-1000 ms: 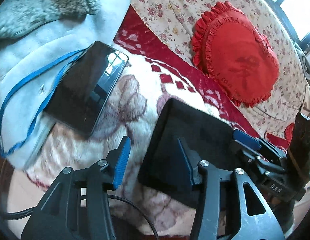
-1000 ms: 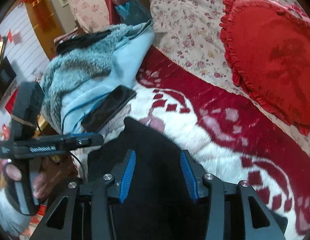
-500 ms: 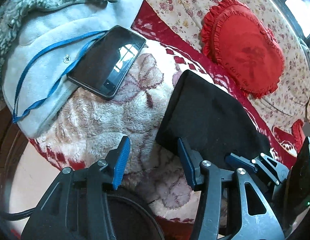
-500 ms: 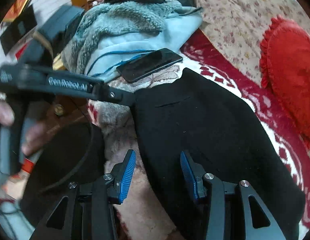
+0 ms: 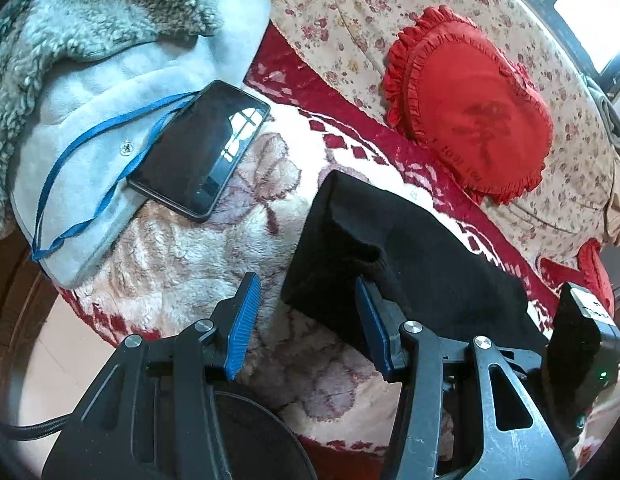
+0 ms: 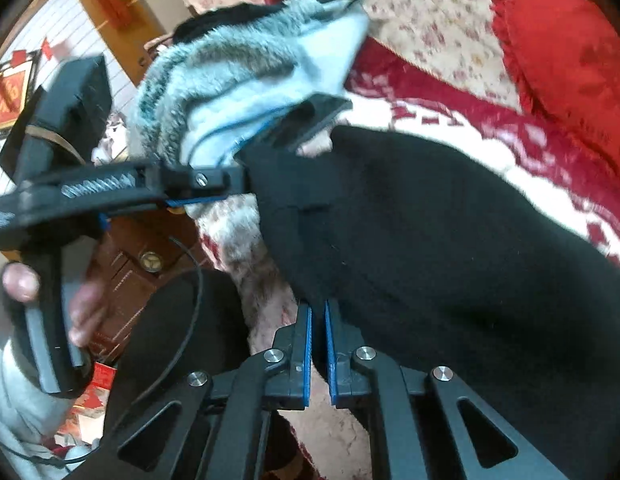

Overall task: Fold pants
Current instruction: 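Fold the pants in half with the right gripper toward the left gripper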

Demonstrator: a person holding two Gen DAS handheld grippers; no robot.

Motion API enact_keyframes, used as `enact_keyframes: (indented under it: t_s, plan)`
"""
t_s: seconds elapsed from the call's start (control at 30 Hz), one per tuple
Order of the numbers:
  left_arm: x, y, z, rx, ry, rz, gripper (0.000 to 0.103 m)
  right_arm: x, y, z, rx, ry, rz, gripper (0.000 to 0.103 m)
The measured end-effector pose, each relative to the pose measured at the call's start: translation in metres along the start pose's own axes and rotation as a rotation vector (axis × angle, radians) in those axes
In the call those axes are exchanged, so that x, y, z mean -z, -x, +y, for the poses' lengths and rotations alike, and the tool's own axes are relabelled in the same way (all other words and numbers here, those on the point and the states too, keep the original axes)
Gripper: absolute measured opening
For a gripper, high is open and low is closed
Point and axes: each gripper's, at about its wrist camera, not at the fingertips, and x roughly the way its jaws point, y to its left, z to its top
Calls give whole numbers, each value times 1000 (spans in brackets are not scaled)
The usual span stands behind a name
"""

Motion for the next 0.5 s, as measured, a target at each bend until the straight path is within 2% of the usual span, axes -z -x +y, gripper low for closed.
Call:
enact_keyframes:
  t_s: [0.07,0.13,0.2,0.4,0.5]
  plan:
    - [0,2,-4,-17,-16,-19,49,0,1,-5,-1,-21,-12,6]
    - [0,5,-6,-37,-31,-38,49,-2,6,-4,8,-18,-12,11]
    - [-1,6,-9,-56,-48,-50,49,-5,13,-1,32,4,-17,29]
    - [-3,17,-24,-94,-107,-102,49,-9,36,-5,28,-31,-67,30]
    - [-6,28,-33,-81,-128,-136,49,-12,38,2,15,-4,-83,30]
